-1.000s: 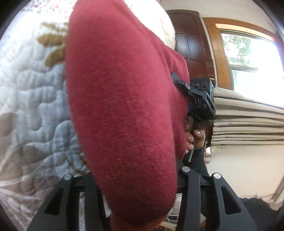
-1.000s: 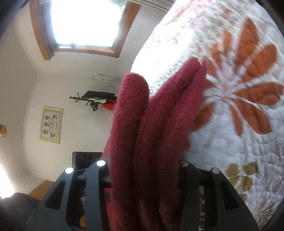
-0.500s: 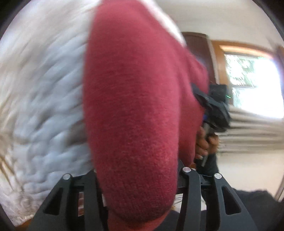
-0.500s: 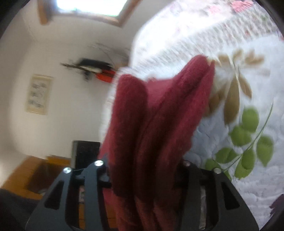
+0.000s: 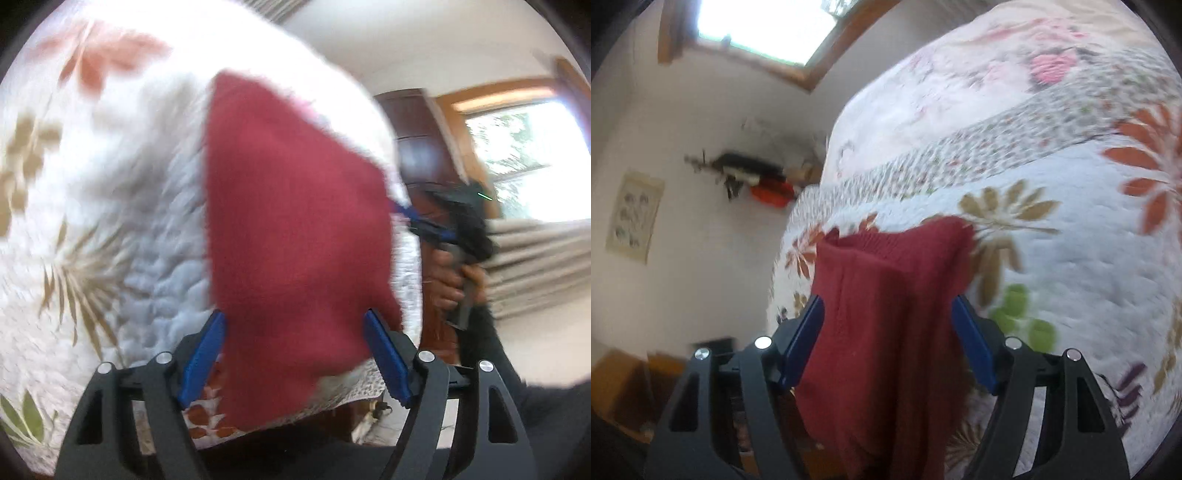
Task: Fold small clothes
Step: 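Lay the folded sweater flat and open both grippers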
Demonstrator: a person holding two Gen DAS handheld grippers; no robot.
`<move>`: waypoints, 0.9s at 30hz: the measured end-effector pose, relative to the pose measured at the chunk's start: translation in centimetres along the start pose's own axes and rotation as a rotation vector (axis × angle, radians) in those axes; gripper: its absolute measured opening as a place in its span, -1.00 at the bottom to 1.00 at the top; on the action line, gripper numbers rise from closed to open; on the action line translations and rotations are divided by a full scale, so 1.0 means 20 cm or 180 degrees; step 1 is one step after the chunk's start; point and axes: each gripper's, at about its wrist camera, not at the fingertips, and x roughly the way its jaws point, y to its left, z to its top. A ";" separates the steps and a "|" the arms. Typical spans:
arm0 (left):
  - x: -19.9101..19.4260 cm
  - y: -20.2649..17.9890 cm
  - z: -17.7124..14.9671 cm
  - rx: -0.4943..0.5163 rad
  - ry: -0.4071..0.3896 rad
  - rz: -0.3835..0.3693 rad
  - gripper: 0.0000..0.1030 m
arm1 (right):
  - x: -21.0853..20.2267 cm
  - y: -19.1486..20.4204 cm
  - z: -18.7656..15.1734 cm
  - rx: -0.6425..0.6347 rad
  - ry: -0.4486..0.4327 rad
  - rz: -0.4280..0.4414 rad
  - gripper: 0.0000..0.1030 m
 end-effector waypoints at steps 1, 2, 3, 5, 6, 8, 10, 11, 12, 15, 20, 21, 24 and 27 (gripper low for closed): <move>0.01 -0.09 -0.03 0.0129 -0.0032 -0.0094 0.48 | 0.03 -0.01 0.00 -0.0032 0.0071 -0.0044 0.23; 0.02 -0.16 -0.05 0.0288 -0.0024 -0.0257 0.48 | 0.08 0.01 0.02 -0.0116 0.0128 -0.0141 -0.26; 0.04 -0.18 -0.05 0.0376 0.0002 -0.0368 0.48 | 0.11 0.02 0.03 -0.0174 0.0161 -0.0230 -0.71; 0.15 -0.25 -0.07 0.0518 0.0148 -0.0542 0.49 | 0.10 0.00 0.05 -0.0132 0.0100 -0.0295 -0.74; 0.25 -0.27 -0.07 0.0597 0.0267 -0.0538 0.49 | 0.09 -0.03 0.03 -0.0126 0.0044 -0.0386 -0.76; 0.38 -0.30 -0.11 0.0659 0.0407 -0.0523 0.48 | 0.14 -0.15 0.05 -0.0031 -0.0025 -0.0599 -0.77; 0.43 -0.31 -0.14 0.0620 0.0467 -0.0595 0.48 | 0.17 -0.25 0.03 0.0179 0.0025 -0.0566 -0.76; 0.45 -0.30 -0.15 0.0602 0.0500 -0.0629 0.49 | 0.18 -0.26 0.01 0.0231 0.0042 -0.0515 -0.74; 0.45 -0.28 -0.16 0.0592 0.0541 -0.0634 0.49 | 0.17 -0.24 0.01 0.0206 0.0024 -0.0493 -0.64; 0.51 -0.31 -0.14 0.0560 0.0550 -0.0600 0.50 | 0.00 -0.08 -0.02 0.0022 -0.0194 -0.0405 -0.52; 0.54 -0.31 -0.14 0.0519 0.0545 -0.0659 0.58 | -0.06 0.26 -0.32 -0.0568 0.0212 -0.0111 -0.52; 0.54 -0.31 -0.14 0.0535 0.0543 -0.0655 0.59 | -0.01 0.25 -0.39 -0.0605 0.0378 -0.0152 -0.55; 0.55 -0.33 -0.15 0.0562 0.0570 -0.0605 0.61 | 0.08 0.08 -0.54 -0.0478 0.0520 -0.0443 -1.00; 0.45 -0.33 -0.16 0.0566 0.0518 -0.0573 0.68 | 0.02 0.00 -0.59 -0.0261 0.0395 -0.0475 -1.00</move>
